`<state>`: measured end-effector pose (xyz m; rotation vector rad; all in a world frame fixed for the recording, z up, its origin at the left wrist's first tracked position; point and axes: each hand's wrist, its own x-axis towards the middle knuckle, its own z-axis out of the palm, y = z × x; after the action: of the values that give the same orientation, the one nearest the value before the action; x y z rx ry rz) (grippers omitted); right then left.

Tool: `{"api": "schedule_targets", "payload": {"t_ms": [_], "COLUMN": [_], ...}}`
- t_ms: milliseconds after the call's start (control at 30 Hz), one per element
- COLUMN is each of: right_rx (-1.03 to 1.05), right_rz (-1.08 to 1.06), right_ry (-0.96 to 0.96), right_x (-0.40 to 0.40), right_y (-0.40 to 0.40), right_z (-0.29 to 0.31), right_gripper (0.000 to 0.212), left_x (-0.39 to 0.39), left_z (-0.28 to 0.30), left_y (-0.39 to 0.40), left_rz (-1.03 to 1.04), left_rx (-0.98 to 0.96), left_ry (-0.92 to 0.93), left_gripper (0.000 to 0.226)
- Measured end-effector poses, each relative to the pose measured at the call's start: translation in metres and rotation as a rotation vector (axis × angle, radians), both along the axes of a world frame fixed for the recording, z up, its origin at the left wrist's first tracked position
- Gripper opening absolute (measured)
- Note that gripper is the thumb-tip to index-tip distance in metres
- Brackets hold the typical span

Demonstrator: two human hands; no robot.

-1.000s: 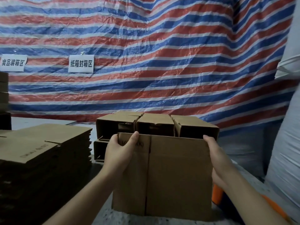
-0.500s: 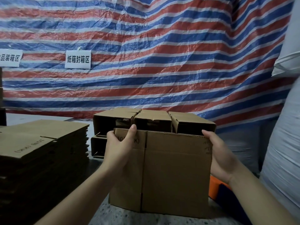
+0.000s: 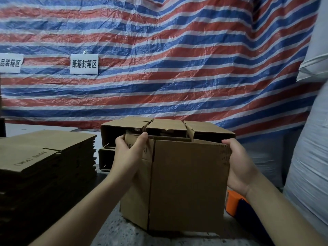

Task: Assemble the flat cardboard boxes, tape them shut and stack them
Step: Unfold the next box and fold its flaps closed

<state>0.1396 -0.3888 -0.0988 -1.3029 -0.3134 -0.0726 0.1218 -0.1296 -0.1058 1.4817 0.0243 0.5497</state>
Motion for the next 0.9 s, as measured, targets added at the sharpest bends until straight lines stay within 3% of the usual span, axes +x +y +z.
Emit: {"api": "schedule_targets", "payload": {"t_ms": [200,267,500,667,833,900], "right_rx": [-0.037,-0.031,0.010,-0.020,0.011,0.001], "right_rz": [-0.016,-0.029,-0.036,0.004,0.061,0.092], "right_ry": [-0.080,-0.070,0.080,0.066,0.093,0.076], "right_x": [-0.014,-0.016,-0.008,-0.006,-0.008,-0.013], "right_y": [0.028,0.036,0.035,0.023,0.024,0.025], "right_z": [0.007,0.004,-0.012,-0.013,-0.019,-0.018], "right_gripper": [0.062,0.067,0.064,0.052,0.056,0.056], "left_x": [-0.006,-0.006,0.005,0.006,0.011,0.015], "left_z": [0.012,0.009,-0.014,-0.019,-0.021,-0.023], "left_y": [0.002,0.006,0.007,0.005,0.008,0.010], "left_rz": [-0.367,-0.485,-0.464,-0.441,-0.461,-0.444], "left_rx": [-0.108,-0.168,-0.233,-0.179,-0.206,-0.190], "left_ry": [0.023,0.016,0.043,0.023,0.028,0.030], "left_gripper": [0.043,0.046,0.064,0.054,0.055,0.044]}}
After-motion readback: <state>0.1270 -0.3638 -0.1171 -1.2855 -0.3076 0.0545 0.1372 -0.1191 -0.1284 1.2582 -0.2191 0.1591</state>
